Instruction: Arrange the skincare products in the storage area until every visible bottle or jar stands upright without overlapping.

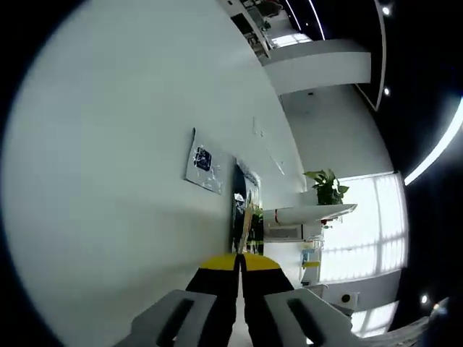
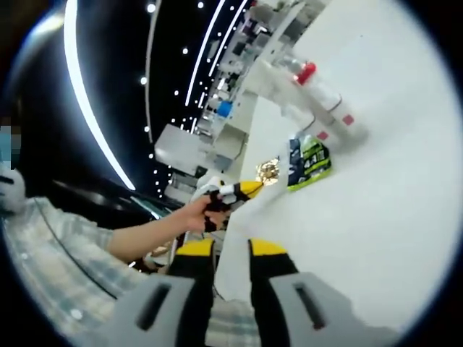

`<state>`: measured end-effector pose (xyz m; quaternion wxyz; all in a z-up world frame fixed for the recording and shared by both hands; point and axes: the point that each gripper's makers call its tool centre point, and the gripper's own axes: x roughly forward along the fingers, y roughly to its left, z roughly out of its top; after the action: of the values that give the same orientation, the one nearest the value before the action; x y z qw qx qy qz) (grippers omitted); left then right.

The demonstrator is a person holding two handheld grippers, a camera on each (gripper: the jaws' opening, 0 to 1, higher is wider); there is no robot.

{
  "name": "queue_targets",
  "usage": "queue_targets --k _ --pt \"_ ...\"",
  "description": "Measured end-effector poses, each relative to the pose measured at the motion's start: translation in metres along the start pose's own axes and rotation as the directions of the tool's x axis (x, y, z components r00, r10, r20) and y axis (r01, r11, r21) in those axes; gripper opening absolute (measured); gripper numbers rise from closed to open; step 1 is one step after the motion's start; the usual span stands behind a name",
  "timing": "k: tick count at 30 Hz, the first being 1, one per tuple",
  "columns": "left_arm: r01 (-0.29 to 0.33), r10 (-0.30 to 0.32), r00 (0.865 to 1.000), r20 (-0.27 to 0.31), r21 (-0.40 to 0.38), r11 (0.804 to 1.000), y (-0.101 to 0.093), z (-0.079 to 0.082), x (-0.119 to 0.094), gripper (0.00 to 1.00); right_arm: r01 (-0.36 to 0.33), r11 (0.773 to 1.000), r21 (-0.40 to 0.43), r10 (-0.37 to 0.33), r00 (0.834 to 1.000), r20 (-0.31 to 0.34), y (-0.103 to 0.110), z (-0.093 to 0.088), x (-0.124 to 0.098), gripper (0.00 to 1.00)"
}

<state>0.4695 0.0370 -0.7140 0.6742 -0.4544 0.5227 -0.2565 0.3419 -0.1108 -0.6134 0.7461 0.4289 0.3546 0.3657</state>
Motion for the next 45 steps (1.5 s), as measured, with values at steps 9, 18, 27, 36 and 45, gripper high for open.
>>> queue_targets --k 9,18,27,36,45 --pt "-0.067 0.066 0.997 -0.035 -0.015 0.998 0.02 -0.003 0.003 0.01 0.008 1.0 0.015 -0.008 1.0 0.004 -0.005 0.003 0.002 0.16" --pt "-0.097 0.095 0.995 -0.04 -0.032 0.995 0.028 -0.001 0.004 0.01 0.002 1.0 0.022 -0.001 1.0 -0.006 -0.004 0.001 0.007 0.16" --pt "-0.129 0.127 0.991 -0.042 -0.04 0.991 0.033 0.003 0.006 0.02 0.01 1.0 0.028 -0.011 1.0 0.003 -0.008 0.003 0.004 0.16" --pt "-0.166 0.165 0.985 -0.046 -0.015 0.986 0.037 0.002 0.005 0.03 0.008 0.999 0.036 -0.008 1.0 0.001 -0.009 0.001 0.004 0.16" --pt "-0.195 0.197 0.976 -0.09 0.034 0.98 0.04 0.002 0.004 0.03 0.008 0.999 0.039 -0.008 1.0 0.0 -0.009 0.001 0.005 0.16"
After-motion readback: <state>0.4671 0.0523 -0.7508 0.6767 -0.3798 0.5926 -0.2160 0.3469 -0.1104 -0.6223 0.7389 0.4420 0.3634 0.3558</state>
